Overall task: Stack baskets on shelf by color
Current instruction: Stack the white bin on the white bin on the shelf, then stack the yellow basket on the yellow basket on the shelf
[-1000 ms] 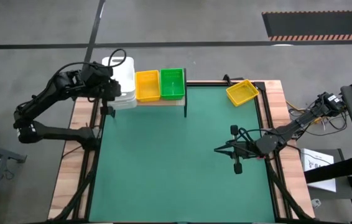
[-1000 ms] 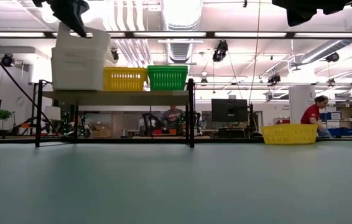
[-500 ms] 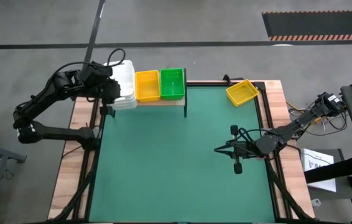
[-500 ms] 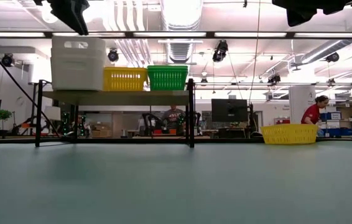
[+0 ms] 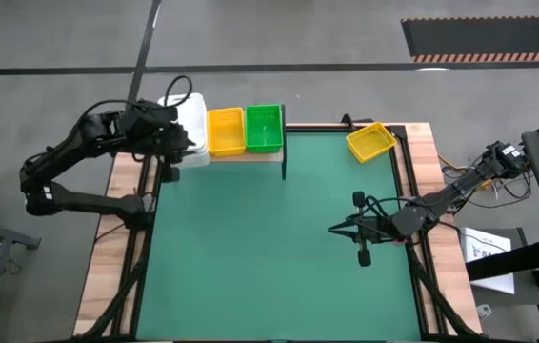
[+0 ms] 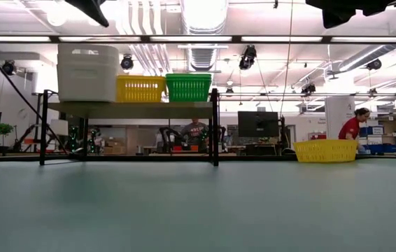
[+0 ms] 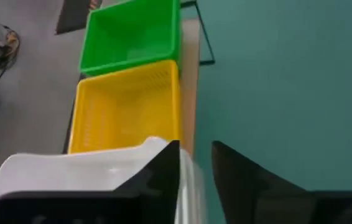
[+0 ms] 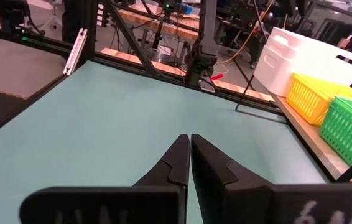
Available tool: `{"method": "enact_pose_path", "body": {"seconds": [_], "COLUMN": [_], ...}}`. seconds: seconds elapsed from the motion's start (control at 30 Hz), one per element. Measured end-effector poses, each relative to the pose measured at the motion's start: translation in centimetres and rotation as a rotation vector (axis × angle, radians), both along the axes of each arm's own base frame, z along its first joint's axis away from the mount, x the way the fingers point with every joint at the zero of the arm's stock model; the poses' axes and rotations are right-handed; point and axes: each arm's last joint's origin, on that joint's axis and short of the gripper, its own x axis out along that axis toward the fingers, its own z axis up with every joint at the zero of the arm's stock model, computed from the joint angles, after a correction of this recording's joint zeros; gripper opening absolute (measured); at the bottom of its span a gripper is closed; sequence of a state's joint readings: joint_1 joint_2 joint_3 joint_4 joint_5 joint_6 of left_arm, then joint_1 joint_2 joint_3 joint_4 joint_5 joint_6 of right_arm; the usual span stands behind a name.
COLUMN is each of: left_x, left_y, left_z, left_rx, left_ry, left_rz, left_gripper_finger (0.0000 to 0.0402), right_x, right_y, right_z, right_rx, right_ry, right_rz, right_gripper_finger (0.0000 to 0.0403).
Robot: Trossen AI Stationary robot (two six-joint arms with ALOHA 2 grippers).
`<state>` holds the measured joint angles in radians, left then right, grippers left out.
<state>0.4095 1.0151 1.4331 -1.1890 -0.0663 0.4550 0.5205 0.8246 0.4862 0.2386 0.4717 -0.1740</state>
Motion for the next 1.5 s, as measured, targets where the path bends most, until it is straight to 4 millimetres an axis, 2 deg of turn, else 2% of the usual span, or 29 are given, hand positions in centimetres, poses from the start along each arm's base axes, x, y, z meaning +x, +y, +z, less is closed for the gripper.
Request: {"method": "enact_pose_path", "body": {"seconds": [0.1, 0.23, 0.4, 0.73, 0.9, 1.1, 1.33, 1.5], "left_x": [0.8, 1.1, 1.5, 2.0, 1.6, 2.0, 5.2, 6.4], "left_y": [-0.3, -0.6, 0.4, 0.7, 0.4, -1.3, -6.2, -9.7], "left_z": [-1.2, -3.9, -6.0, -6.4, -5.9, -5.3, -8.1, -10.0], "left_rx": [-0.065, -0.134, 0.036, 0.03, -0.002, -0.099, -0.082, -0.029], "left_ry": [0.055, 0.299, 0.551, 0.587, 0.505, 0.201, -0.099, -0.279], "left_rz": [0.005, -0.003, 0.146, 0.172, 0.201, 0.247, -0.061, -0.301], "left_gripper_finger": [0.0045, 0.0006, 0.0007, 0.0007, 0.0008, 0.0001, 0.0, 0.0], "right_x": [0.1, 0.2, 0.3, 0.3, 0.3, 0.4, 1.1, 1.6], "right_y": [-0.1, -0.4, -0.6, -0.6, -0.6, -0.9, -2.9, -5.1], "right_z": [0.1, 0.1, 0.0, 0.0, 0.0, 0.0, -0.1, -0.3], "right_rx": [0.002, 0.007, 0.019, 0.043, 0.019, 0.021, 0.048, 0.134], "right_ry": [-0.006, -0.005, -0.004, 0.002, 0.001, 0.001, 0.005, 0.017], "right_rz": [-0.008, -0.026, -0.038, -0.041, -0.039, -0.055, -0.185, -0.319], "right_gripper_finger": [0.0009, 0.0009, 0.0009, 0.0009, 0.0009, 0.0009, 0.0009, 0.0009]}}
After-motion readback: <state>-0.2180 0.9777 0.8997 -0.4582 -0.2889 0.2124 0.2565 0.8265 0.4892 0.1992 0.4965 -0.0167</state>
